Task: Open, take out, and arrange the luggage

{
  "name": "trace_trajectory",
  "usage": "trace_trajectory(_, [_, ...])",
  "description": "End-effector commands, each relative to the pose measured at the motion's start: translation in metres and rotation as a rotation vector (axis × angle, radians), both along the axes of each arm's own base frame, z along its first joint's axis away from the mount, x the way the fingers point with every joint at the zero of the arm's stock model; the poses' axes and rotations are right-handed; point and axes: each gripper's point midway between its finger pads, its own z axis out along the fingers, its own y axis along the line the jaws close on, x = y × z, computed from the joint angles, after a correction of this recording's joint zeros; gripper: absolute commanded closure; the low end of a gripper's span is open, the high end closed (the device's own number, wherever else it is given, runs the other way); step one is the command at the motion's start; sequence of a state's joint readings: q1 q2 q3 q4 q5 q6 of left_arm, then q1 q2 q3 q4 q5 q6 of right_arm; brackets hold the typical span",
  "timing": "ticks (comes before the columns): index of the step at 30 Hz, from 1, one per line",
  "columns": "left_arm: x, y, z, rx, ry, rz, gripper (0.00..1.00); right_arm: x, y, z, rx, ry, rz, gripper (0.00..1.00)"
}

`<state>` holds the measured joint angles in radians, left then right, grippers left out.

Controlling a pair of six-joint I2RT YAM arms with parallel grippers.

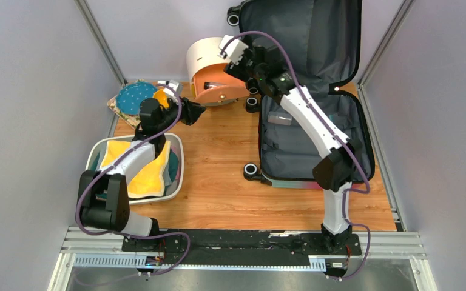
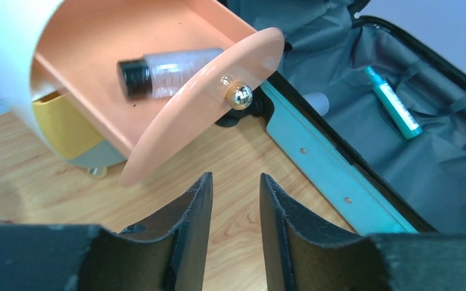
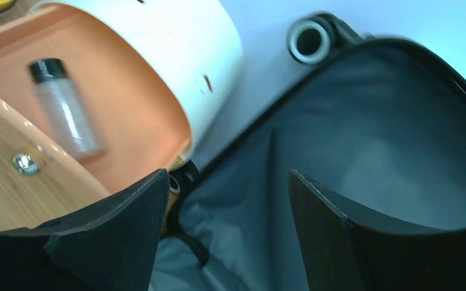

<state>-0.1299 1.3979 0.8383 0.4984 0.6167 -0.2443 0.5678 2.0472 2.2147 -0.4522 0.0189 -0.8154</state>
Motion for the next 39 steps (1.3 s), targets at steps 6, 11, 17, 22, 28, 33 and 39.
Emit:
trace_trajectory(6, [0.065, -0.043, 0.019, 0.003, -0.126, 0.070, 0.55, -0.059, -0.111, 0.068, 0.269, 0.034, -0.251, 0.14])
trace_trajectory(11, [0.098, -0.056, 0.025, -0.030, -0.162, 0.149, 0.53, -0.084, -0.149, 0.046, 0.291, 0.117, -0.321, 0.14])
trace_trajectory(17, [0.140, -0.052, 0.034, -0.048, -0.192, 0.257, 0.50, -0.103, -0.180, 0.036, 0.305, 0.149, -0.368, 0.14])
trace_trajectory(22, [0.179, -0.051, 0.031, -0.001, -0.229, 0.316, 0.47, -0.113, -0.191, 0.030, 0.293, 0.159, -0.388, 0.14])
trace_trajectory(28, [0.206, -0.056, 0.030, 0.042, -0.267, 0.316, 0.43, -0.119, -0.201, 0.029, 0.300, 0.162, -0.420, 0.14])
trace_trajectory(33, [0.153, -0.084, 0.034, 0.104, -0.370, 0.054, 0.41, -0.128, -0.204, 0.029, 0.318, 0.171, -0.422, 0.14])
trace_trajectory(39, [0.072, -0.082, 0.007, 0.437, -0.652, -0.216, 0.31, -0.129, -0.207, 0.022, 0.322, 0.195, -0.426, 0.13])
